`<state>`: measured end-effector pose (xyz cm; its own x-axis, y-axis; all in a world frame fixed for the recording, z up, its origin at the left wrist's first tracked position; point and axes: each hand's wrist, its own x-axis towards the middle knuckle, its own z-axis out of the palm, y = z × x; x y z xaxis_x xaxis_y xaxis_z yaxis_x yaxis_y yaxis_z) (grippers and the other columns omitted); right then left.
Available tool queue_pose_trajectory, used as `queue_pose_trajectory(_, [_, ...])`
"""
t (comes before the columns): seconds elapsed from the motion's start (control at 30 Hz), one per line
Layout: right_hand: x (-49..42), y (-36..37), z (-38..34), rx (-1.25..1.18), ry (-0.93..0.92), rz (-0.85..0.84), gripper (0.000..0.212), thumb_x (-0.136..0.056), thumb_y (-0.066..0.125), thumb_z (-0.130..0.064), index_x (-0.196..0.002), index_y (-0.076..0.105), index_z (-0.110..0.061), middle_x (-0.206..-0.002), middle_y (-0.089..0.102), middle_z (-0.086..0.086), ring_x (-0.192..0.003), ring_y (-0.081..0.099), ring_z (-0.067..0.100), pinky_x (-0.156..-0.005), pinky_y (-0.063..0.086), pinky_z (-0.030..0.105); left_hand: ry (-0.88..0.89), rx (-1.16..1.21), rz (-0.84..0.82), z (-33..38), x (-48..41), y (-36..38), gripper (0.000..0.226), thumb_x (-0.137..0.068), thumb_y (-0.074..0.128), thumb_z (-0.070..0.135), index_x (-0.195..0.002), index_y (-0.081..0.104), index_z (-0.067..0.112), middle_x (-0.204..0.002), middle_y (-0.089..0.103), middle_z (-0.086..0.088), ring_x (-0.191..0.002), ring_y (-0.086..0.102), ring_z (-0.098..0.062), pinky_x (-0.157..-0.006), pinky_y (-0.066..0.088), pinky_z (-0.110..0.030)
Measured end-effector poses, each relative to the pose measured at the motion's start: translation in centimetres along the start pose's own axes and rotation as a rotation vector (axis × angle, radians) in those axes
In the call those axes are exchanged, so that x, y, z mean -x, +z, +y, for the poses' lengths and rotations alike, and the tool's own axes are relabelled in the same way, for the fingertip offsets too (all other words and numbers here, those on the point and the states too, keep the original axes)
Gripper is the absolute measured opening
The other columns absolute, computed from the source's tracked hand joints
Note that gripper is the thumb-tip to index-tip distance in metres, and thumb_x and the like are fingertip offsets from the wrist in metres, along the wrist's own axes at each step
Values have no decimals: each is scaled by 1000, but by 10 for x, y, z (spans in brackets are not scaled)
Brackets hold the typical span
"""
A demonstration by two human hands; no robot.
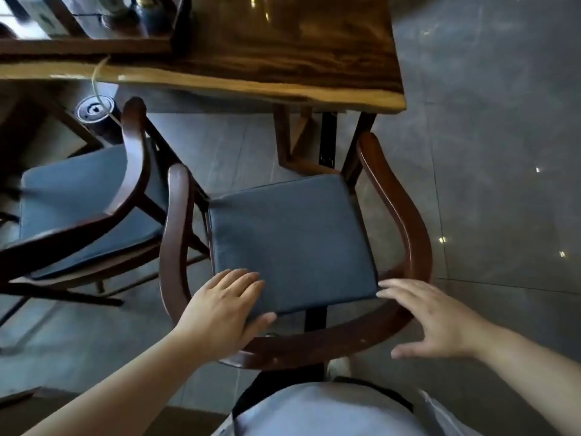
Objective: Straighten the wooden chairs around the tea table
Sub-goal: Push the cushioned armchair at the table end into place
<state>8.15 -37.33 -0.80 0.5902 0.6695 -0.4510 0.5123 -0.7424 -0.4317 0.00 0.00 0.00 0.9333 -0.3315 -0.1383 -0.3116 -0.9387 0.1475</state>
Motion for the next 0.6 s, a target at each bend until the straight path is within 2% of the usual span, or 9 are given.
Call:
queue_pose_trajectory(0.1, [1,16,1,98,-75,-125,91,-70,47,-82,-144,24,-36,-151,21,-17,-137,9,-1,-112,-3,23,-37,-10,-12,9,18,12,70,-96,24,64,-117,66,12,-119,68,-5,-115,60,-25,-102,38,-36])
queue_pose_trajectory(0.2, [-5,31,5,138,-142,-44,74,-78,56,-61,-142,35,-30,-147,35,-13,-138,21,3,-114,-2,27,-16,23,2,22,33,24,72,-93,26,68,-117,66,12,-120,67,-4,-114,60,-25,-102,38,-36])
queue_pose_trajectory(0.33, [-14,45,21,101,-208,127,55,-73,77,-32,-122,56,-23,-125,58,-5,-120,49,13,-109,21,29,48,7,-23,38,47,38,80,-81,36,80,-117,67,16,-117,68,0,-110,63,-22,-94,49,-40])
queue_pose_trajectory(0.43, [-21,50,35,22,-189,188,49,-69,80,-20,-113,59,-18,-112,63,-3,-107,56,17,-102,34,29,27,11,-51,49,50,58,68,-75,58,71,-119,63,19,-114,69,3,-105,64,-20,-90,53,-37])
queue_pose_trajectory(0.5, [-26,52,47,-1,-172,201,48,-67,81,-19,-110,59,-18,-108,63,-3,-103,57,18,-99,40,34,-5,85,11,51,48,69,50,-80,63,54,-115,63,19,-109,69,2,-97,66,-21,-79,58,-37])
queue_pose_trajectory(0.57, [-32,53,61,7,-181,186,45,-67,81,-21,-107,61,-18,-105,64,-2,-101,58,19,-100,42,41,-24,128,62,50,44,73,37,-91,49,48,-107,65,19,-99,71,5,-84,68,-20,-62,58,-36])
queue_pose_trajectory(0.6, [-35,51,67,34,-199,163,42,-67,80,-23,-105,62,-19,-102,65,-2,-99,60,20,-101,41,43,-19,127,75,48,42,74,39,-95,42,49,-102,66,20,-91,70,6,-76,67,-19,-56,56,-35])
